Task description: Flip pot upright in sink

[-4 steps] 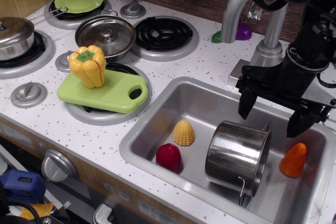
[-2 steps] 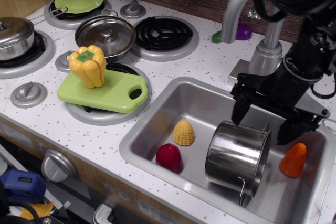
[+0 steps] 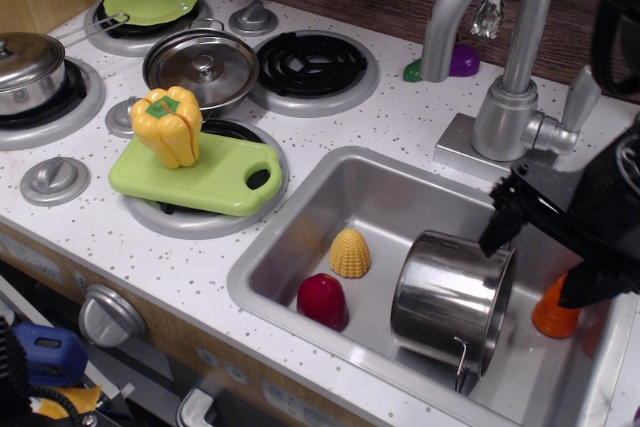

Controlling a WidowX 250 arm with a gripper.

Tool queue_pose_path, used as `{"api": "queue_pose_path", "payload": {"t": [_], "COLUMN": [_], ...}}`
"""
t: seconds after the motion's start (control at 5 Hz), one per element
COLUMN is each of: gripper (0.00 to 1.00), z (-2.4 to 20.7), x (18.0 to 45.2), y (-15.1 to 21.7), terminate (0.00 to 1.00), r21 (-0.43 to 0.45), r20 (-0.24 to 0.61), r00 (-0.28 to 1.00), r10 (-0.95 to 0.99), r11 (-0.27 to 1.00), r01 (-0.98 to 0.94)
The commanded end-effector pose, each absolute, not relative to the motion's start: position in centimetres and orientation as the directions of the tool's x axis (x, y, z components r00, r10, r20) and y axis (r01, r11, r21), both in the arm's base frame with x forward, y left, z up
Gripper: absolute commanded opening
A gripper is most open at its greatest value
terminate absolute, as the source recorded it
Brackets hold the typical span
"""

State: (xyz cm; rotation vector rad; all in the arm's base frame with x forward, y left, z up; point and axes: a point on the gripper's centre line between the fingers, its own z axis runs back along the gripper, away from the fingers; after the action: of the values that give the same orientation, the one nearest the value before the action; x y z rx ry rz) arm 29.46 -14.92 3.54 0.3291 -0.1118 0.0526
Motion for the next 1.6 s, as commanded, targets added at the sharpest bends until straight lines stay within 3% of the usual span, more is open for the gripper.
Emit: {"api": "queue_pose_path", "payload": {"t": [0.0, 0.8, 1.0, 1.2, 1.4], "gripper": [1.0, 1.0, 1.0, 0.0, 0.0], "z": [3.2, 1.3, 1.3, 1.0, 1.0], "x": [29.8, 29.8, 29.7, 29.7, 29.6], "y": [-14.7, -12.1, -11.7, -11.0, -10.8], "terminate": [0.0, 0.0, 0.0, 0.0, 0.0], "r21": [0.348, 0.495, 0.486, 0.466, 0.454], "r20": [0.175, 0.125, 0.116, 0.131, 0.143], "r00": [0.984, 0.989, 0.989, 0.987, 0.986], "r10": [0.028, -0.08, -0.087, -0.091, -0.083], "r11": [0.933, 0.869, 0.874, 0.885, 0.891], "r01": [-0.089, 0.007, 0.02, 0.02, 0.009]}}
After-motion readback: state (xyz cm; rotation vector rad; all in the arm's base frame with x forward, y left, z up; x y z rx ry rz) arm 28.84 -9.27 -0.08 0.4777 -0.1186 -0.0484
